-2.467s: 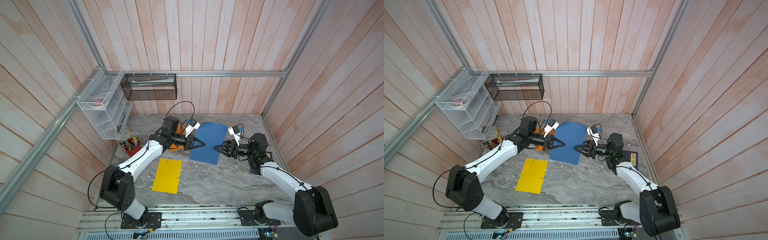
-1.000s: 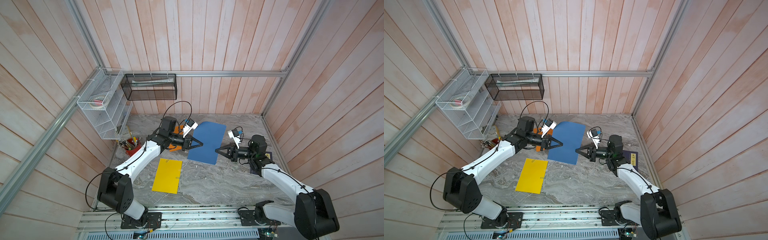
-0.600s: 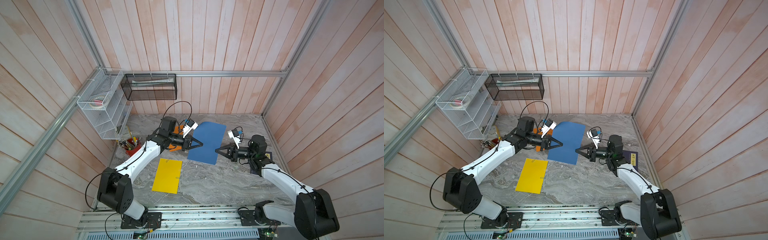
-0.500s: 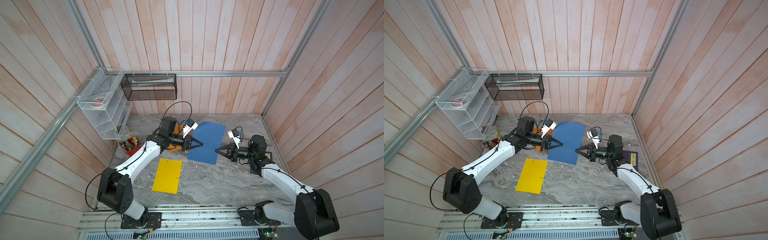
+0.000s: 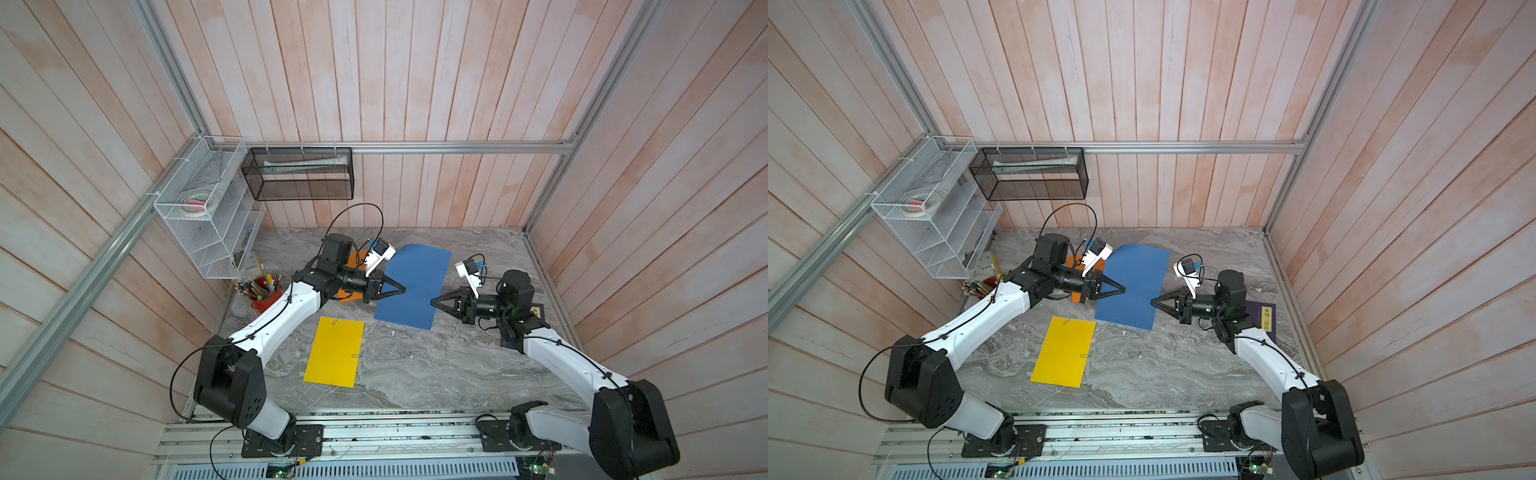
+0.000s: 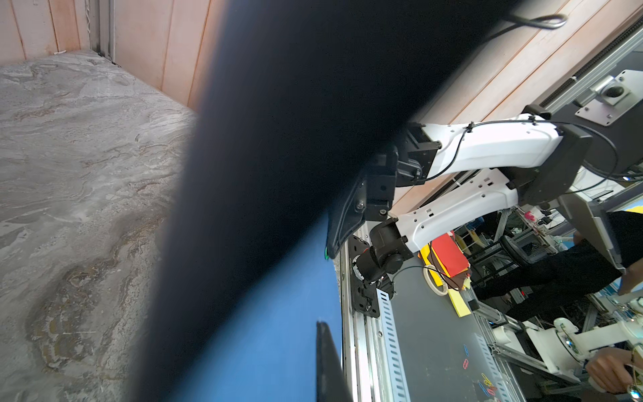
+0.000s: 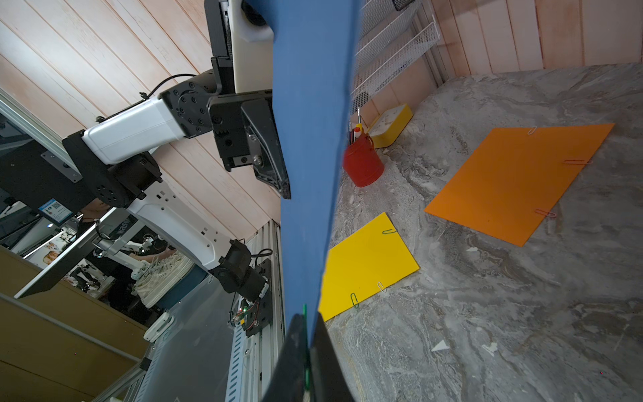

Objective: Unclip the paperclips from the documents
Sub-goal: Remove the paper clip from the document, then place the paper clip at the center of the board.

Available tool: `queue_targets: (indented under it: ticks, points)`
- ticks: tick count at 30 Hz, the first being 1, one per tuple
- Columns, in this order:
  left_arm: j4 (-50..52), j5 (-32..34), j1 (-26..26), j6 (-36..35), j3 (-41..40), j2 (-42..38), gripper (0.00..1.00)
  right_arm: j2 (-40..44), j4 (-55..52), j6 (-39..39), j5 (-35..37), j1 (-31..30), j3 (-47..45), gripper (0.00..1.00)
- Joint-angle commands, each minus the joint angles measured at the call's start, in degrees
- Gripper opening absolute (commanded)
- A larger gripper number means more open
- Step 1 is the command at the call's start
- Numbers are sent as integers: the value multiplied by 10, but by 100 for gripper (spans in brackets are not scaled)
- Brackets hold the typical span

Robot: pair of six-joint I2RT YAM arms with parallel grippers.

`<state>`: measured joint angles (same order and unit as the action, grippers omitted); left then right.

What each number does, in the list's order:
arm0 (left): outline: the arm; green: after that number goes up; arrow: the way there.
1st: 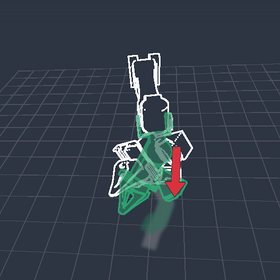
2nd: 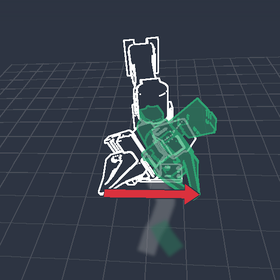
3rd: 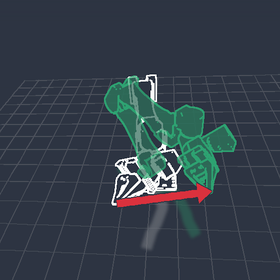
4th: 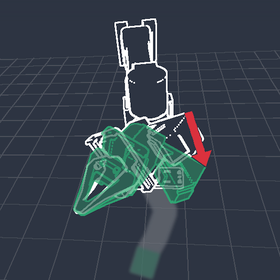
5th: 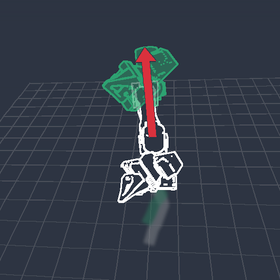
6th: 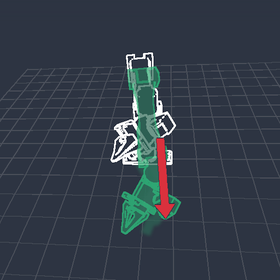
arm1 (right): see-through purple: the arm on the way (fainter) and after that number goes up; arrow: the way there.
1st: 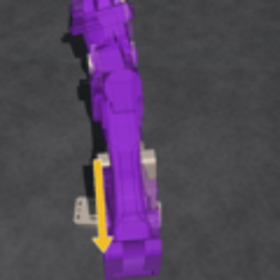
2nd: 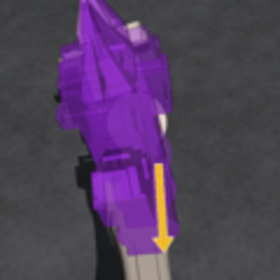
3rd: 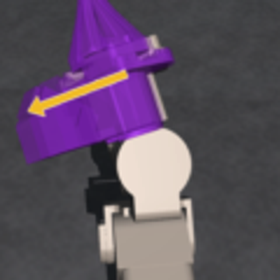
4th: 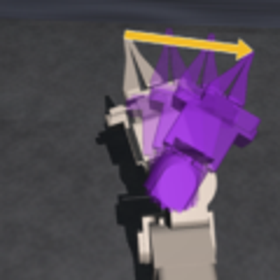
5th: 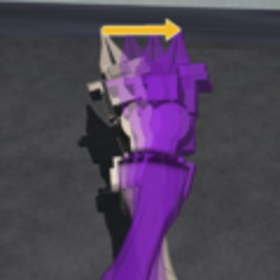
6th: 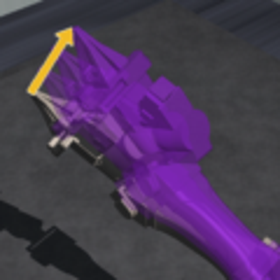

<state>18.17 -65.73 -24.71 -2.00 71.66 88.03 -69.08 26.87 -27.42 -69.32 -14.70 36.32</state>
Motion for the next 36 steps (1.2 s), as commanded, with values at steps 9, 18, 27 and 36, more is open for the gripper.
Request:
queue_targets:
  ticks: [9, 18, 27, 36]
  points:
    - [13, 4, 15, -14, -4, -22, 0, 7, -19, 13, -2, 11, -2, 10]
    - [15, 8, 17, -15, -2, -23, 0, 18, -67, 32, 28, 28, -9, 10]
    - [13, 10, 17, -15, -4, -21, 0, 18, -158, 20, 178, 56, -57, 8]
    - [6, 7, 17, -13, -9, -18, 0, 10, -248, 8, 304, 72, -103, 7]
